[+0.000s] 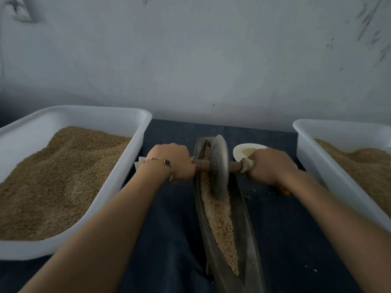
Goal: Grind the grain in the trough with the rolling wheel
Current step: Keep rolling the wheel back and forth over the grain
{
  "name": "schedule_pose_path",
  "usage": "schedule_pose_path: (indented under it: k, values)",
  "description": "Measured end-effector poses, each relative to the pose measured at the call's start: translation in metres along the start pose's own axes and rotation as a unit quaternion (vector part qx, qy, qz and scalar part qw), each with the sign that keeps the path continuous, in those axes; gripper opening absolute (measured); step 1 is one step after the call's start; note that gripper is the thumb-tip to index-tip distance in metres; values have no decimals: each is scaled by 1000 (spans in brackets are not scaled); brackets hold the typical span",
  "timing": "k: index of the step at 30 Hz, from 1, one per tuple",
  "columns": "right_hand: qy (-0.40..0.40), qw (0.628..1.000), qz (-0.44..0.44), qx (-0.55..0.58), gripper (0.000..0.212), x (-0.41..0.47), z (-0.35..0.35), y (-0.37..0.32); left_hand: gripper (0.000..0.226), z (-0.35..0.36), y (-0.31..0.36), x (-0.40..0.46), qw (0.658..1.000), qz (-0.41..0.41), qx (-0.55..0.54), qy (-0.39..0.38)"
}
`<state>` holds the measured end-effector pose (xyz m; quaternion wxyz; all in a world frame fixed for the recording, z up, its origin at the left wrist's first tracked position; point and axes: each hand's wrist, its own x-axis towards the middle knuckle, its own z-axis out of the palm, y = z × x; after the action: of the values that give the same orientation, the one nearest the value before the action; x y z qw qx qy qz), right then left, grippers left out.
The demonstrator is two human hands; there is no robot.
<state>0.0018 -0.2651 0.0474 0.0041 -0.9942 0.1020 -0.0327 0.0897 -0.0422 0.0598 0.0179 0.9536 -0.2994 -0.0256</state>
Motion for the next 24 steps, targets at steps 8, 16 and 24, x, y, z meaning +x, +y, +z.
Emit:
schedule_pose_path:
  k: [8, 16, 24]
  values:
    - [345, 937, -58, -1, 24, -96, 46, -1, 32, 43, 19, -86, 923, 108, 94, 357]
    - [274, 960, -47, -42, 28, -71, 33, 0, 30, 41, 15, -66, 947, 81, 72, 304]
    - [27, 994, -62, -88, 10, 16, -13, -4, 22, 30, -11, -17, 994, -23, -64, 80]
